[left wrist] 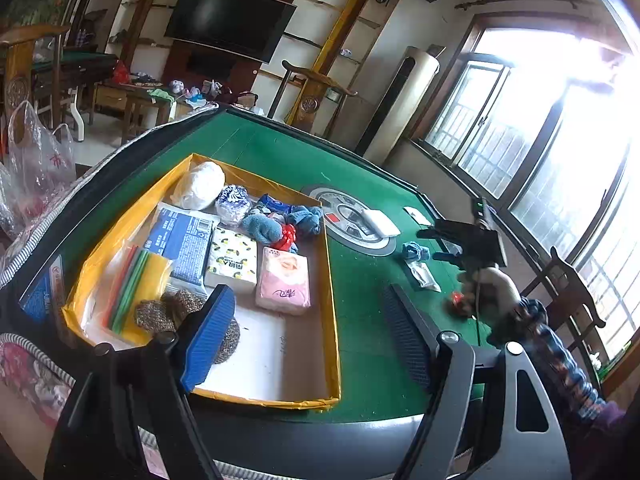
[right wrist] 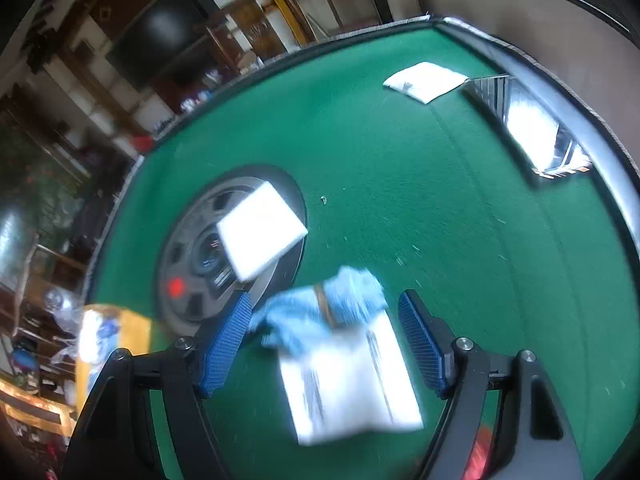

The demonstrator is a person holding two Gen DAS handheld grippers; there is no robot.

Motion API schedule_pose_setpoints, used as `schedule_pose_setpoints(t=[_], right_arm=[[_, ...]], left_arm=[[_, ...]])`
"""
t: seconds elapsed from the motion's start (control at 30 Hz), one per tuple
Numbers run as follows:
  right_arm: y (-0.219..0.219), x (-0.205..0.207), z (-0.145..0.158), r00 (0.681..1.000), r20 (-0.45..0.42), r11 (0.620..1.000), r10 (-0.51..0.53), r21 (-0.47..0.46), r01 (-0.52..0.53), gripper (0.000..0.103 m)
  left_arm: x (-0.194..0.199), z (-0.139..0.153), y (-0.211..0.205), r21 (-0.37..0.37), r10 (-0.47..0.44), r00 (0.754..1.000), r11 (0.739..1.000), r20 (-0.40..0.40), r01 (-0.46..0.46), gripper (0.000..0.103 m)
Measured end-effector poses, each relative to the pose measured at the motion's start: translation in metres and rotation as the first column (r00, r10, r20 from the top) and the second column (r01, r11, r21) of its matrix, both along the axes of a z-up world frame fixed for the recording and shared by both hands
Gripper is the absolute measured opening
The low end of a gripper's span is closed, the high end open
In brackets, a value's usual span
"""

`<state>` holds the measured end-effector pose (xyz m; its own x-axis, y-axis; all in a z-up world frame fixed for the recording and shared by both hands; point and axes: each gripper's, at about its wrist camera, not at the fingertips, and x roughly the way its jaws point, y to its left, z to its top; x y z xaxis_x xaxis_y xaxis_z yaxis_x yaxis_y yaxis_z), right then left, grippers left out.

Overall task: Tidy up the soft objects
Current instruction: 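Reach the left tool to the blue towel on the table and grasp it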

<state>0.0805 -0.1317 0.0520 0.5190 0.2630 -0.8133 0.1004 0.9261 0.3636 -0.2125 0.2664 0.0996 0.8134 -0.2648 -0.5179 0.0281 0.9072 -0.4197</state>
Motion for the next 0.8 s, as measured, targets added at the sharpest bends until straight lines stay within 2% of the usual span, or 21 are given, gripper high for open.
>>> schedule_pose_setpoints(t=[0.1,0.13,0.2,0.27,0.3,0.37,0.43,0.47,0.5,0.53,0.57,0.63,0.7,0.73,0.8], right_arm=[[0.022,0.016,-0.015,0.997,-0.048,0.998,0.054,-0.01,-0.054,0.071],[0.024,0.012,-0.016,0.998,-0.03,0.998,0.063,-0.026,-0.063,0.071],[0.041,0.003,-0.014,0.987,0.005,0.986,0.161,-0.034,-0.16,0.066],[0.064,-0.013,-0.015,0.957,0.007,0.956,0.289,-0.058,-0.288,0.063],[0.077,-0.025,-0.015,0.936,0.008,0.932,0.351,-0.094,-0.349,0.063],[0.104,-0.053,-0.015,0.861,0.009,0.857,0.509,-0.095,-0.506,0.063],[0.123,-0.089,-0.01,0.752,0.014,0.752,0.659,-0.027,-0.658,0.063],[0.125,-0.101,-0.006,0.721,0.028,0.721,0.693,-0.008,-0.693,0.063],[0.122,-0.113,0.001,0.704,0.05,0.705,0.709,-0.004,-0.71,0.064],[0.116,-0.121,0.008,0.707,0.074,0.71,0.703,-0.012,-0.704,0.064],[0.104,-0.127,0.017,0.726,0.105,0.732,0.679,-0.021,-0.681,0.065],[0.073,-0.127,0.03,0.8,0.155,0.814,0.58,-0.067,-0.577,0.07],[0.04,-0.116,0.035,0.889,0.181,0.906,0.421,-0.135,-0.402,0.082],[0.026,-0.107,0.032,0.92,0.169,0.932,0.355,-0.138,-0.334,0.082],[0.012,-0.088,0.022,0.952,0.127,0.957,0.278,-0.129,-0.262,0.082]], left_arm=[[-0.003,-0.001,-0.003,0.009,0.0,1.0,1.0,-0.007,0.0,0.076],[-0.004,-0.002,-0.003,0.01,-0.003,1.0,1.0,-0.01,0.003,0.076],[-0.002,-0.004,-0.006,0.017,-0.012,1.0,1.0,-0.019,0.012,0.076],[0.004,-0.005,-0.013,0.019,-0.03,0.999,0.999,-0.03,0.031,0.076],[0.007,-0.006,-0.017,0.015,-0.042,0.998,0.999,-0.035,0.043,0.076],[0.011,-0.006,-0.028,0.011,-0.08,0.996,0.997,-0.039,0.081,0.076],[0.013,-0.006,-0.04,0.026,-0.114,0.993,0.993,-0.043,0.115,0.076],[0.014,-0.006,-0.047,0.035,-0.133,0.99,0.99,-0.047,0.135,0.076],[0.016,-0.007,-0.054,0.044,-0.151,0.987,0.987,-0.053,0.154,0.076],[0.018,-0.007,-0.061,0.052,-0.165,0.985,0.984,-0.06,0.168,0.076],[0.02,-0.008,-0.067,0.058,-0.179,0.981,0.981,-0.069,0.183,0.076],[0.026,-0.011,-0.08,0.066,-0.207,0.974,0.975,-0.088,0.213,0.076],[0.032,-0.014,-0.093,0.067,-0.225,0.969,0.97,-0.106,0.233,0.076],[0.035,-0.016,-0.098,0.064,-0.234,0.965,0.968,-0.115,0.242,0.076],[0.039,-0.018,-0.112,0.067,-0.255,0.957,0.962,-0.136,0.266,0.076]])
